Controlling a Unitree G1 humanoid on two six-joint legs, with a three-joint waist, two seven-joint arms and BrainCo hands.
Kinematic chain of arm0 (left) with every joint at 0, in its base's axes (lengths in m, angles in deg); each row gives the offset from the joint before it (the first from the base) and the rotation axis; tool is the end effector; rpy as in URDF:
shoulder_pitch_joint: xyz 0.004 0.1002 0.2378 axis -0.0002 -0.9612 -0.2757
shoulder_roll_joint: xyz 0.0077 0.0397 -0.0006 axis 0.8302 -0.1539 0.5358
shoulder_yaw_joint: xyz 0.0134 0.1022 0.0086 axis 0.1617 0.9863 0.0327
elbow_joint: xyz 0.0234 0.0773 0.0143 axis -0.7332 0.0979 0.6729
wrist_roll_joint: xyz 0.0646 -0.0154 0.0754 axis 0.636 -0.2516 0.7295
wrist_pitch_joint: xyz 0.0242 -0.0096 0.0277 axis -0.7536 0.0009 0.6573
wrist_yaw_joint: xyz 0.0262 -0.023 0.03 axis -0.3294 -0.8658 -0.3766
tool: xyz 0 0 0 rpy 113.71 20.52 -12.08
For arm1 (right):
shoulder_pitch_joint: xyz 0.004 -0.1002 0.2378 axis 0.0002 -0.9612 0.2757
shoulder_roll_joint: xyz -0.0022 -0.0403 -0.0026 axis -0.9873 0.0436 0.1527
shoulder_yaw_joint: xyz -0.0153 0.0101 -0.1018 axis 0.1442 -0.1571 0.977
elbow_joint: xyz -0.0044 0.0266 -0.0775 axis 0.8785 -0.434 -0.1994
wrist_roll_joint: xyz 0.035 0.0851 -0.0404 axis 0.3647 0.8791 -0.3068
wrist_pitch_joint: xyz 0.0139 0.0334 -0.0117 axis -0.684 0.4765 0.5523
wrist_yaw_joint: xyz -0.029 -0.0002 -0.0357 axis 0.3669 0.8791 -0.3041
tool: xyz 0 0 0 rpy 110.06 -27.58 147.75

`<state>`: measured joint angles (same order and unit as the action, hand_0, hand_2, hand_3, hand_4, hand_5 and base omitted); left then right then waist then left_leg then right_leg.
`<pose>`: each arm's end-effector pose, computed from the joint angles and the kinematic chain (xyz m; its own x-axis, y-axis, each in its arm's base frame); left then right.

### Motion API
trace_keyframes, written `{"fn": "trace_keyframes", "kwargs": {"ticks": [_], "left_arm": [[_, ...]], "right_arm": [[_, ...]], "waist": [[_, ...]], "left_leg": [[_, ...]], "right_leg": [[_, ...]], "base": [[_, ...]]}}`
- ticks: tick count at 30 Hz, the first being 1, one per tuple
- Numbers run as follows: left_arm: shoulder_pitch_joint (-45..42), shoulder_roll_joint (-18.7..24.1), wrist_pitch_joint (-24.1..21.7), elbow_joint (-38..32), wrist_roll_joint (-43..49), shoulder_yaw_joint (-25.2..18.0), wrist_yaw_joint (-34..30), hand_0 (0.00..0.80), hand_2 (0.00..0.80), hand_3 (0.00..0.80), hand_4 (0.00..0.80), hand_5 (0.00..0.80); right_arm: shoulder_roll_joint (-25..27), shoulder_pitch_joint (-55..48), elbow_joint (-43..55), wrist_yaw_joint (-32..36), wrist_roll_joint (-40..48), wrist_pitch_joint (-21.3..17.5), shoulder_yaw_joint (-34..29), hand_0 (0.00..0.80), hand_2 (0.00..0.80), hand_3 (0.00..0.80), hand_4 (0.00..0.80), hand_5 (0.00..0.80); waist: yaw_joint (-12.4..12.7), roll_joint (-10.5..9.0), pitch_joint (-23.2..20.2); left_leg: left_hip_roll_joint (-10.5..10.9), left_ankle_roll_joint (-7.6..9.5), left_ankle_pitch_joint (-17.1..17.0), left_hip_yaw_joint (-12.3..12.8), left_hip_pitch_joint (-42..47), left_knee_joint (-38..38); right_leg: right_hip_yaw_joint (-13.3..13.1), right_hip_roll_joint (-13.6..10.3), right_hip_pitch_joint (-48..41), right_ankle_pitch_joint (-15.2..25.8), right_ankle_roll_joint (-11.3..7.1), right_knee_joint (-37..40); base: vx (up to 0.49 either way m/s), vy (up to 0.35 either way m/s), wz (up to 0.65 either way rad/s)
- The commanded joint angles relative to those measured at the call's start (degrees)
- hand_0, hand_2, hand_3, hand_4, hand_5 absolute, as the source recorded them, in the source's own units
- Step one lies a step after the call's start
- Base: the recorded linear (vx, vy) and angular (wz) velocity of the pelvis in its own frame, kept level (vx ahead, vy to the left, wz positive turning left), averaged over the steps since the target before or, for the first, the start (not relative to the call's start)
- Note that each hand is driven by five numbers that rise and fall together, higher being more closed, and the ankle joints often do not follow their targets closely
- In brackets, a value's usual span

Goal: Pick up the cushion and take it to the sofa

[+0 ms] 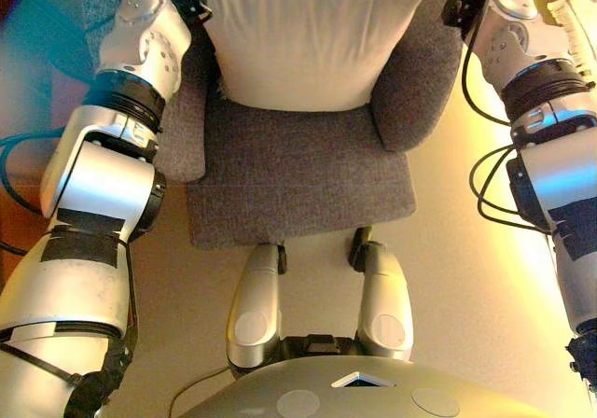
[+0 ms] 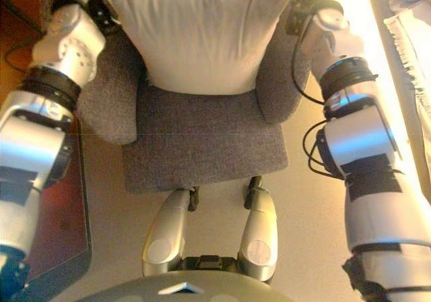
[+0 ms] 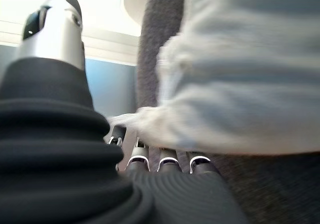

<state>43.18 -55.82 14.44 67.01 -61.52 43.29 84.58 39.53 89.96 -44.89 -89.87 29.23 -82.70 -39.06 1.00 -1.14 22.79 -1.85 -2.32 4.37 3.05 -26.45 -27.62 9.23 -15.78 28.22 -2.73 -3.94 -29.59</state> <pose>0.3722 0.1993 0.2732 0.9418 0.2718 0.1979 -0.2348 0.9530 -0.1913 0.3778 -0.1950 0.2696 0.9926 -0.1047 0.0612 0.0970 0.9884 0.1165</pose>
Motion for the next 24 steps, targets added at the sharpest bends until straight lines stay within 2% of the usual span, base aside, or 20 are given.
{"fn": "trace_keyframes", "kwargs": {"ticks": [1,9,16,19,21,22,24], "left_arm": [[4.86,2.74,-2.18,3.75,2.88,0.83,0.72,0.0,0.0,0.0,0.0,0.0],[3.29,8.48,-7.38,5.06,2.98,-1.14,9.25,0.0,0.0,0.0,0.0,0.0],[0.62,11.2,-11.44,2.4,4.79,-2.99,10.23,0.0,0.0,0.0,0.0,0.0],[-3.33,13.11,-13.26,-1.7,7.03,-4.53,10.82,0.0,0.0,0.0,0.0,0.0],[-9.94,14.35,-14.69,-7.95,6.64,-7.43,9.39,0.0,0.0,0.0,0.0,0.0],[-13.57,14.45,-15.34,-10.89,5.95,-9.27,7.57,0.0,0.0,0.0,0.0,0.0],[-28.85,11.88,-17.27,-23.04,7.81,-17.31,1.28,0.0,0.0,0.0,0.0,0.0]], "right_arm": [[3.45,3.75,-2.36,-1.18,2.58,-2.58,0.23,0.0,0.0,0.0,0.0,0.0],[8.2,1.51,-2.39,-2.79,2.87,-5.36,-2.14,0.0,0.0,0.0,0.0,0.0],[11.75,-0.94,-0.28,-2.17,1.22,-6.71,-3.05,0.0,0.0,0.0,0.0,0.0],[14.28,-6.45,4.4,-0.04,-2.84,-7.05,-4.1,0.0,0.0,0.0,0.0,0.0],[15.19,-14.79,11.74,0.02,-4.77,-8.29,-6.2,0.0,0.0,0.0,0.0,0.0],[15.3,-18.89,15.74,0.29,-4.49,-8.71,-7.61,0.0,0.0,0.0,0.0,0.0],[12.34,-36.09,32.38,-1.89,-4.9,-10.22,-14.89,0.0,0.0,0.0,0.0,0.0]], "waist": [[0.24,1.47,-5.38],[0.61,1.17,-8.3],[0.51,1.57,-11.08],[0.29,1.45,-12.68],[0.35,1.33,-13.69],[0.32,1.27,-14.13],[0.27,0.86,-15.12]], "left_leg": [[-3.2,-3.57,2.04,-0.17,4.06,1.69],[-2.78,-3.82,-2.3,-0.27,9.72,11.32],[-2.92,-4.48,-5.28,1.66,14.94,20.22],[-2.58,-4.4,-6.04,2.02,16.48,22.13],[-2.38,-4.21,-6.08,2.19,18.23,23.23],[-2.27,-4.13,-6.09,2.28,19.1,23.81],[-2.01,-3.54,-5.78,2.37,21.34,24.38]], "right_leg": [[-1.48,-0.78,-5.47,-1.46,-2.59,4.49],[0.97,0.46,-11.19,1.2,-2.77,13.44],[3.4,2.49,-16.78,3.41,-2.73,21.78],[3.63,3.21,-18.68,4.13,-2.59,23.96],[3.84,3.6,-20.75,4.28,-2.54,25.2],[3.9,3.75,-21.71,4.36,-2.6,25.83],[4.04,4.1,-23.93,4.4,-2.46,26.38]], "base": [[0.052,0.002,-0.02],[0.075,0.007,0.0],[0.07,0.031,0.08],[0.094,0.025,0.04],[0.138,0.014,0.05],[0.168,0.0,0.02],[0.198,-0.013,0.01]]}}
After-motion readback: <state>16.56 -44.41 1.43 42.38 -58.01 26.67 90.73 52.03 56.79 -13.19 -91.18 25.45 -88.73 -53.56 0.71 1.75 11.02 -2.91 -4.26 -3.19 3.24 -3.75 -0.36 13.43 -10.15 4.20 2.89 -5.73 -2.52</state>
